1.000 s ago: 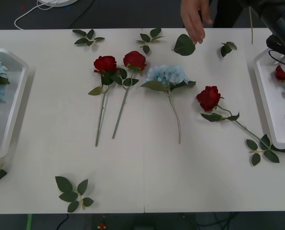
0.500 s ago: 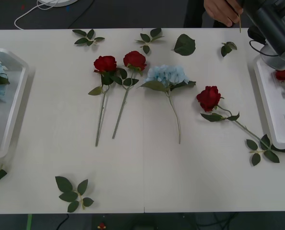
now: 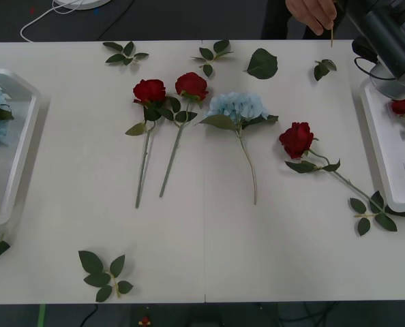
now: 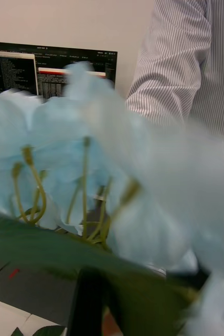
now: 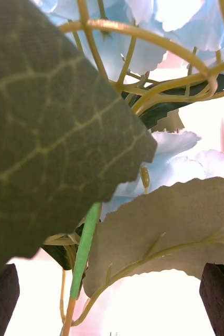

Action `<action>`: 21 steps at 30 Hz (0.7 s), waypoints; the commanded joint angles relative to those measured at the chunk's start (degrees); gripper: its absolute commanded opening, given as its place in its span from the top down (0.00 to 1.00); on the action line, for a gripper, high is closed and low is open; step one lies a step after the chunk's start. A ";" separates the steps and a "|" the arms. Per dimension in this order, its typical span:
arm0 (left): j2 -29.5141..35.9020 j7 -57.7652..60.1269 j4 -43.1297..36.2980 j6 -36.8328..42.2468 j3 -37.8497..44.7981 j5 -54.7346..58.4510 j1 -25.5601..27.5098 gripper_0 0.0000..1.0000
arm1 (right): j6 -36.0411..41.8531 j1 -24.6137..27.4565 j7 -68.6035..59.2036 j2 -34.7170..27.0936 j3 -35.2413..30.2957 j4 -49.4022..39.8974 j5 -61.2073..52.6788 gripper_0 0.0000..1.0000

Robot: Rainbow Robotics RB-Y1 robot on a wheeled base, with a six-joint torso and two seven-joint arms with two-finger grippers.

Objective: Place the red flowers into the right box and the blue flowers into the left box. If a person shows an open palm, hand one flower to the person first, then continue sorting.

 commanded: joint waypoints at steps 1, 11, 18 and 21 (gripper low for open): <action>0.30 0.61 -0.80 -0.72 0.20 0.51 0.85 0.00 | -0.15 -2.82 1.04 0.63 -0.73 -0.33 -0.47 0.00; 0.30 0.61 -0.80 -0.72 0.20 0.51 0.85 0.00 | 0.46 -2.82 0.60 0.63 -0.73 -0.33 -1.17 0.00; 0.30 0.61 -0.80 -0.72 0.20 0.51 0.85 0.00 | 0.46 -2.56 0.52 -0.77 0.24 -0.33 -2.93 0.00; 0.30 0.61 -0.80 -0.72 0.20 0.51 0.85 0.00 | 0.46 -2.38 0.25 -2.53 1.55 -0.60 -5.13 0.00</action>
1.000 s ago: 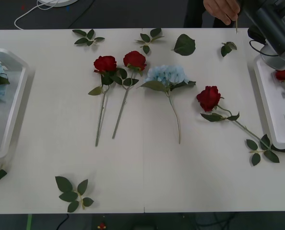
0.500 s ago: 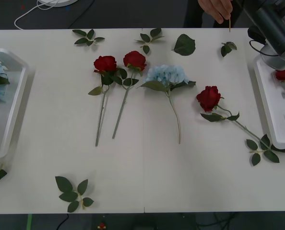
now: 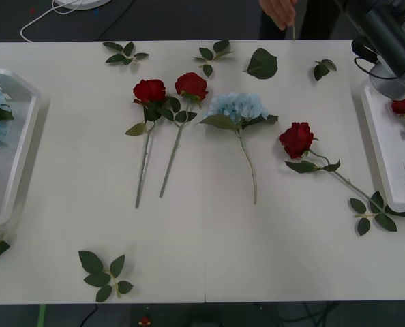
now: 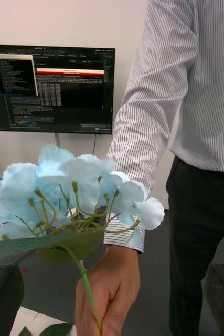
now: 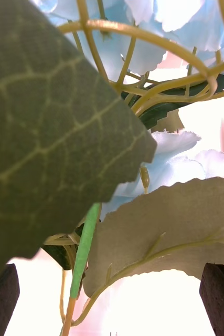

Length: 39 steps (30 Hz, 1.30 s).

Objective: Place the red flowers into the right box and the blue flowers into the left box. If a person shows an open palm, hand one flower to the person first, then continue sorting.

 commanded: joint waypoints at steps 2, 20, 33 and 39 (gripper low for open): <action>0.30 0.61 -0.80 -0.72 0.20 0.51 0.85 0.00 | 0.32 -1.50 0.17 -3.87 1.78 -1.61 -4.14 0.00; -1.37 0.61 -0.45 -0.63 -0.16 0.86 1.29 0.00 | 9.64 21.79 0.26 -26.90 1.78 -18.75 -28.40 0.00; 3.73 1.05 -9.24 13.87 3.45 -1.95 -1.08 0.00 | 42.16 22.23 18.54 -26.55 1.87 -27.98 -47.47 0.00; 7.77 2.37 -20.31 32.24 9.51 -8.02 -2.31 0.00 | 45.15 22.23 35.94 -24.88 1.87 -27.89 -49.32 0.00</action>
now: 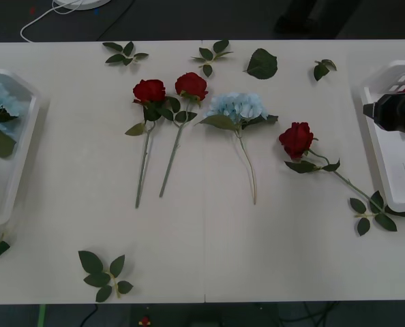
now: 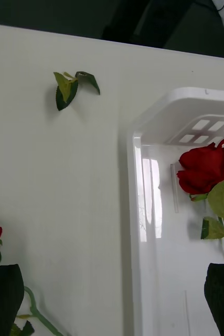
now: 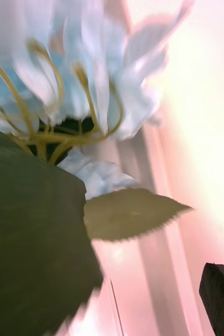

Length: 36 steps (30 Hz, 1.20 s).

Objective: Place the red flowers into the right box and the blue flowers into the left box. If a person shows an open palm, hand one flower to the person first, then continue sorting.

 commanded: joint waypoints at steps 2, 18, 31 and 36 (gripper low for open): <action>6.83 2.81 -11.49 12.31 7.67 -5.96 -2.56 0.00 | 0.66 0.00 15.84 1.31 -0.26 -0.97 -0.61 0.00; 6.13 41.48 -39.70 40.84 7.05 -10.27 -8.36 0.00 | 0.66 -0.09 48.63 9.66 1.68 7.99 -11.68 0.00; -3.63 81.12 -49.72 33.50 -14.75 -13.08 -10.65 0.00 | -1.27 -5.89 49.42 16.16 11.08 16.25 -16.34 0.00; -4.42 89.38 -48.84 27.96 -27.05 -19.41 -12.67 0.00 | -3.47 -8.88 49.94 20.82 12.40 22.49 -15.64 0.00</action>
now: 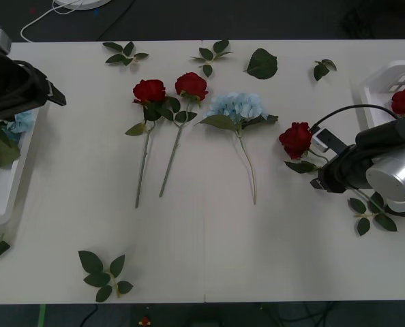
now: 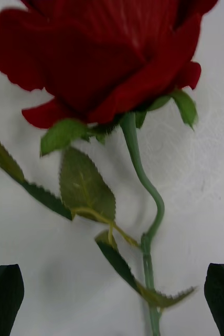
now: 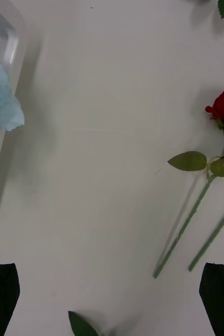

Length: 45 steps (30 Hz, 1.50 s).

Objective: Place the red flowers into the right box and the blue flowers into the left box. If a person shows an open palm, hand one flower to the person first, then continue sorting.

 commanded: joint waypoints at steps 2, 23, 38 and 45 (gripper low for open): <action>-1.07 5.67 0.83 -5.59 -12.08 -5.39 -5.49 0.00 | -2.30 -4.97 1.01 5.54 0.93 5.27 0.79 0.00; -16.45 13.76 32.99 -26.86 -34.67 -15.67 -20.43 0.00 | -6.78 -9.19 1.80 12.13 2.77 15.90 3.08 1.00; -24.98 12.27 40.29 -28.97 -36.34 -18.40 -19.73 0.00 | -6.96 -9.27 1.80 12.13 2.77 15.90 2.46 1.00; -24.71 12.18 40.29 -29.23 -39.06 -18.40 -18.85 0.00 | -5.29 -10.94 0.74 11.16 2.51 15.64 2.02 1.00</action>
